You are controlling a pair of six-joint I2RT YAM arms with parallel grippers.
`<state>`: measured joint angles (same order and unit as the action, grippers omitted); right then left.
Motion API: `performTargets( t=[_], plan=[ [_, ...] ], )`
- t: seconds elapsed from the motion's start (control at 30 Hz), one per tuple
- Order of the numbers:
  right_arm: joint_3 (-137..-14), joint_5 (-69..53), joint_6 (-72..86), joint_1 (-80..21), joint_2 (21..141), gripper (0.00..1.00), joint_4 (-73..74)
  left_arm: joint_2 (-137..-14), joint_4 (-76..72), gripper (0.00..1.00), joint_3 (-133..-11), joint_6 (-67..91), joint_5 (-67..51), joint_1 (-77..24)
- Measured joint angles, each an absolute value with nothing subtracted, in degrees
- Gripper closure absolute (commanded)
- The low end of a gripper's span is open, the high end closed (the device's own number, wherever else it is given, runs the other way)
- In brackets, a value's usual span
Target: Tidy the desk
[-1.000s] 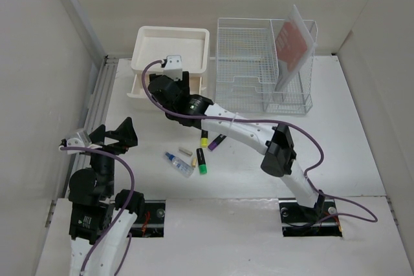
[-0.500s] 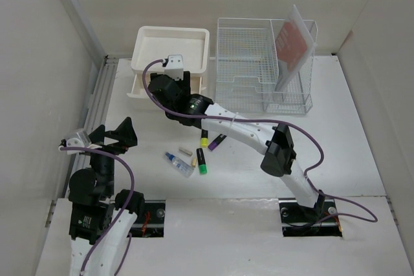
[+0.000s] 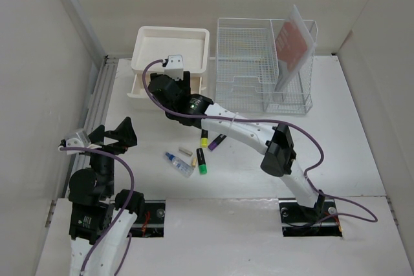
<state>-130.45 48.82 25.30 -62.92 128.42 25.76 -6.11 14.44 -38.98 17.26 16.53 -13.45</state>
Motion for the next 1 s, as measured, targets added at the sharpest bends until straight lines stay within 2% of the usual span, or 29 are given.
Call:
performTargets(
  t=[0.1, 0.2, 0.37, 0.6, 0.87, 0.93, 1.0],
  plan=[
    [-130.5, 48.3, 25.3, -62.9, 128.4, 0.28, 25.8, -6.1, 14.4, 0.0, -39.0, 17.3, 16.5, -13.5],
    [-130.5, 47.9, 25.3, -62.9, 128.4, 0.16, 25.7, -6.1, 14.4, 0.0, -39.0, 17.3, 16.5, -13.5],
    [-130.5, 47.7, 25.2, -62.9, 128.4, 0.11, 25.3, -6.1, 14.4, 0.0, -39.0, 17.3, 16.5, -13.5],
    [-130.5, 47.6, 25.1, -62.9, 128.4, 0.1, 25.3, -5.7, 14.4, 0.0, -39.0, 17.5, 16.8, -13.5],
    [-130.5, 46.8, 23.6, -62.9, 128.3, 0.13, 25.3, -5.7, 14.5, 0.0, -39.0, 17.9, 16.8, -13.5],
    [-130.5, 46.0, 22.7, -62.9, 127.9, 0.18, 25.3, -5.7, 14.5, 0.0, -39.0, 17.9, 16.8, -13.5],
    [-130.1, 44.9, 21.2, -62.9, 127.0, 0.32, 25.0, -5.7, 14.5, 0.0, -39.0, 17.9, 16.8, -13.5]
  ],
)
